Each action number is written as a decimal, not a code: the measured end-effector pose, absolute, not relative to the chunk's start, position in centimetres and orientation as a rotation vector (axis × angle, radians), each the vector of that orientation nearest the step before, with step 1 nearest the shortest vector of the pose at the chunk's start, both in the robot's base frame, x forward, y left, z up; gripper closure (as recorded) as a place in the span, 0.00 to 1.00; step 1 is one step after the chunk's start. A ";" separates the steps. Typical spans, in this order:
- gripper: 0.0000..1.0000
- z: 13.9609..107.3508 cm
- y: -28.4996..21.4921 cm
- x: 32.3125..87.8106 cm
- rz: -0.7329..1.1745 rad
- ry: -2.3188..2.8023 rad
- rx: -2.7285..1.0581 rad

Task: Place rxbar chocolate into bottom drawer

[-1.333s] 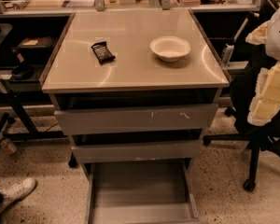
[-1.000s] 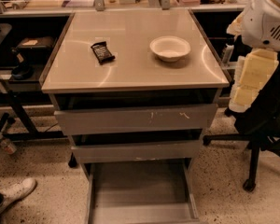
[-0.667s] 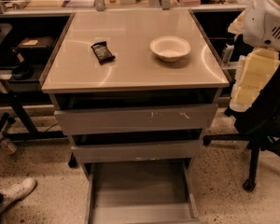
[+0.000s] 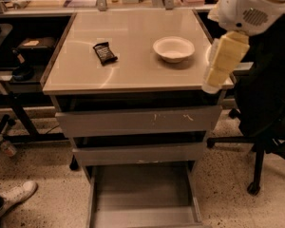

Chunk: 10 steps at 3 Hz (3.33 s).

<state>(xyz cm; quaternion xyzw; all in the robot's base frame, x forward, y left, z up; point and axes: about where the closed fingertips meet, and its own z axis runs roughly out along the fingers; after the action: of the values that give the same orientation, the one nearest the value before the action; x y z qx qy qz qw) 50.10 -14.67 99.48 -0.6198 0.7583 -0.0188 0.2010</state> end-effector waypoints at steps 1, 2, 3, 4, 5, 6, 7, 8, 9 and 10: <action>0.00 101.3 -10.4 54.6 -0.009 2.083 -1.717; 0.00 102.6 -5.4 58.7 0.030 2.066 -1.755; 0.00 104.6 -3.2 59.4 0.033 1.993 -1.750; 0.00 104.0 -2.2 60.1 0.076 1.971 -1.745; 0.00 102.5 1.4 63.0 0.167 1.957 -1.737; 0.00 100.6 5.0 66.0 0.260 1.953 -1.744; 0.00 98.5 7.3 68.5 0.322 1.969 -1.750; 0.00 98.5 7.7 69.2 0.322 1.956 -1.732; 0.00 97.9 7.8 70.0 0.334 1.963 -1.707; 0.00 95.2 8.0 71.9 0.391 2.031 -1.652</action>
Offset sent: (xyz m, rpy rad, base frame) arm 0.1302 0.1534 0.0498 0.0477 0.0759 0.0998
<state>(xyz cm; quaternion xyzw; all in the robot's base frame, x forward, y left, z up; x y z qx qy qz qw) 71.86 8.03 95.20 -0.6052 0.7439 0.1432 0.2447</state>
